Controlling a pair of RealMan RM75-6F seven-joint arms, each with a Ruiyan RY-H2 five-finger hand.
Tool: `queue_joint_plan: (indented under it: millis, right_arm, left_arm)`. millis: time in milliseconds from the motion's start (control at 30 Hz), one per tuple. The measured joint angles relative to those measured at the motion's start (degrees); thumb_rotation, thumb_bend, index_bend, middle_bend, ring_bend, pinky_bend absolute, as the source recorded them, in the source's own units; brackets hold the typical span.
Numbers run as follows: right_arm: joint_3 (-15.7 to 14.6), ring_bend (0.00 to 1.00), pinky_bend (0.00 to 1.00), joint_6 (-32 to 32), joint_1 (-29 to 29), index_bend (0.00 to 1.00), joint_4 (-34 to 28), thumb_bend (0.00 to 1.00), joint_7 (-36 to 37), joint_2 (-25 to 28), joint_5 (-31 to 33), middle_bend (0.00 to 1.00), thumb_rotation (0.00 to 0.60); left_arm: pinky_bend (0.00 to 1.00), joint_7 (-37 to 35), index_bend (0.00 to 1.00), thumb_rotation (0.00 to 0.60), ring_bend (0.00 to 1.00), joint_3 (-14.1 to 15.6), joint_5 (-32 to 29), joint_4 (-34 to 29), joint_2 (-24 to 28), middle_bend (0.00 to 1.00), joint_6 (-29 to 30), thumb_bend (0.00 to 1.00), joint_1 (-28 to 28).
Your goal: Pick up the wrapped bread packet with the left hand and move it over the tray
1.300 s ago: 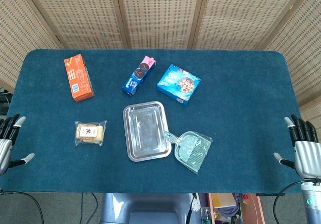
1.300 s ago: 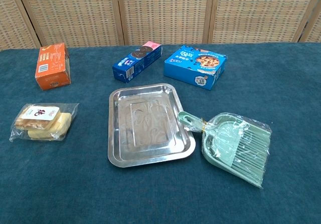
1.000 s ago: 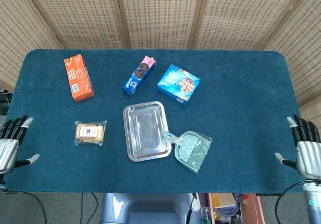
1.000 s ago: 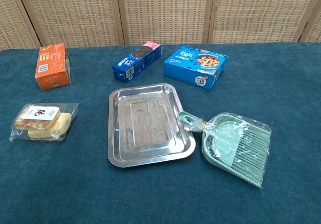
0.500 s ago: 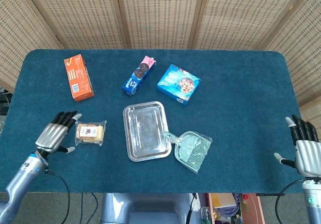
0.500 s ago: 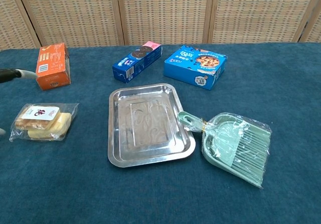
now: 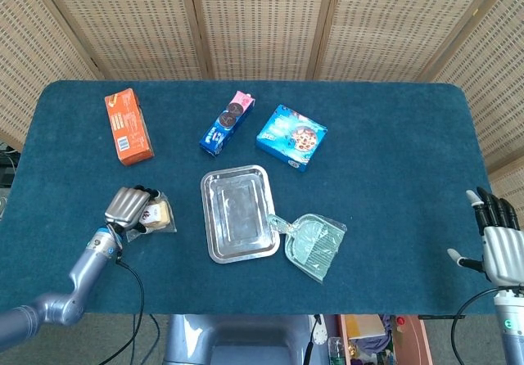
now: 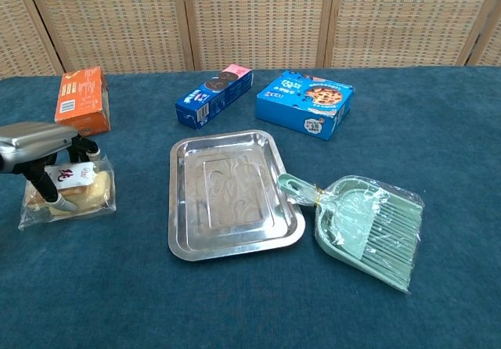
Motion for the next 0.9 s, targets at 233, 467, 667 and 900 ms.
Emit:
queue_joint_plan:
  millis: [233,467,667,900]
  right_arm:
    - [0.16,0.0,0.0,0.0,-0.04,0.0,0.03,0.0,0.8,0.28,0.22,0.0,0.6]
    - [0.18,0.0,0.0,-0.42,0.06,0.0,0.06,0.0,1.04,0.43,0.53,0.0,0.6]
    - [0.18,0.0,0.0,-0.66,0.17,0.0,0.01,0.0,0.99,0.5,0.63,0.0,0.6]
    - [0.12,0.0,0.0,-1.3,0.41,0.0,0.16,0.0,1.06,0.46,0.88,0.0,0.6]
  left_arm:
    - [0.62,-1.08,0.62,0.6,0.45,-1.02,-0.4,-1.77,0.24,0.59,2.67,0.22,-0.17]
    - [0.62,-6.55,0.62,0.6,0.45,-2.58,6.39,-11.5,5.88,0.59,8.45,0.22,0.26]
    - [0.61,-4.35,0.62,0.6,0.45,-4.11,8.0,-18.39,7.42,0.59,8.27,0.22,-2.67]
    - [0.61,0.85,0.59,0.6,0.45,-5.96,1.13,-14.1,-2.05,0.52,4.6,0.22,-8.52]
